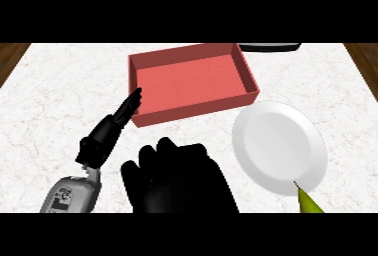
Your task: Pick the tomato from the plate and place it in the cardboard box
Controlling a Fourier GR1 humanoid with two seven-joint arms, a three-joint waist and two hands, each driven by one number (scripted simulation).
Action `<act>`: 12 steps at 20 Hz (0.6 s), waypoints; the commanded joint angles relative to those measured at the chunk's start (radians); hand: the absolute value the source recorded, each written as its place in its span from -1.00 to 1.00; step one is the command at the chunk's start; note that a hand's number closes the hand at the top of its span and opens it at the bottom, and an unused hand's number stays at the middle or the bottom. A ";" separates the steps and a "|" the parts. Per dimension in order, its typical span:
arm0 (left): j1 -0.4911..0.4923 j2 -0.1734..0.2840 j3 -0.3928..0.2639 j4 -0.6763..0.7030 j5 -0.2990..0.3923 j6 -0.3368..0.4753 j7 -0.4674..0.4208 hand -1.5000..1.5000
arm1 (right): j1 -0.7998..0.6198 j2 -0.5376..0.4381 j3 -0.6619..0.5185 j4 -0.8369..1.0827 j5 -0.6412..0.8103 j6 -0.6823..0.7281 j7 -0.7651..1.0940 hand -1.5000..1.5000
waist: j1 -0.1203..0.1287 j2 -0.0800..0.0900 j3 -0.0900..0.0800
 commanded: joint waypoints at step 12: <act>0.022 -0.015 -0.002 0.025 -0.027 0.001 -0.040 0.00 | -0.258 0.007 -0.341 0.324 -0.102 -0.054 -0.051 1.00 | 0.001 0.005 0.000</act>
